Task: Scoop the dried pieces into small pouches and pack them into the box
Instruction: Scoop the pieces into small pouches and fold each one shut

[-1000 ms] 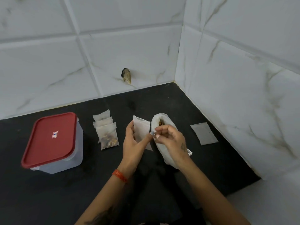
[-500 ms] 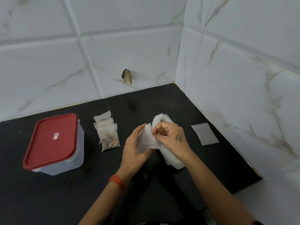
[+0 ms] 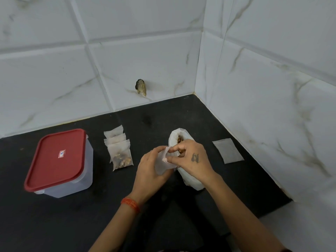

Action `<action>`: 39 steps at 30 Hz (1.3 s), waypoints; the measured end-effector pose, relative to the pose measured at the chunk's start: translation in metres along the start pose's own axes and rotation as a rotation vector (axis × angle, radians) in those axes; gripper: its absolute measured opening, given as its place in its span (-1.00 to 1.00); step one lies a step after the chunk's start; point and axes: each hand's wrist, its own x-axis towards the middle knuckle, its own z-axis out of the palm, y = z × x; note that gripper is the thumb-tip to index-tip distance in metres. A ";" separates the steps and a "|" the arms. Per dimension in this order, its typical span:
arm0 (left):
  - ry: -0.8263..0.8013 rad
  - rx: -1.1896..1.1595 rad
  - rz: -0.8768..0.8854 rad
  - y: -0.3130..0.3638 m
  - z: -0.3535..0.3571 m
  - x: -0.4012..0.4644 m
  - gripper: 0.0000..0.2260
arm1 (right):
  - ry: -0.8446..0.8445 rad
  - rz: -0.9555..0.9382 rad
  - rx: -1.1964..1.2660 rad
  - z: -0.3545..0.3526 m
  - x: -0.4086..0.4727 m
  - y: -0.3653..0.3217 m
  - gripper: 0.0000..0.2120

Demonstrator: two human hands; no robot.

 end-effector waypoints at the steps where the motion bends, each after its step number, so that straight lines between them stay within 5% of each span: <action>1: -0.006 -0.003 -0.003 -0.001 0.000 0.000 -0.49 | 0.001 -0.007 -0.035 0.001 0.000 0.001 -0.75; 10: 0.014 -0.047 -0.146 -0.006 0.005 -0.004 -0.46 | 0.197 0.184 -0.216 -0.039 0.004 0.037 -0.83; 14: 0.045 -0.098 -0.257 -0.006 0.021 -0.002 -0.46 | -0.005 0.405 -0.495 -0.038 -0.007 0.060 -0.78; 19: 0.076 -0.020 -0.343 0.005 0.041 0.004 -0.41 | -0.067 0.465 -0.506 -0.031 -0.012 0.069 -0.77; 30: 0.070 0.133 -0.409 -0.004 0.042 0.001 -0.39 | 0.209 0.124 -0.463 -0.018 0.008 0.059 -0.89; 39: 0.054 0.190 -0.393 -0.005 0.042 0.001 -0.38 | 0.023 -0.024 -0.676 -0.004 0.022 0.063 -0.81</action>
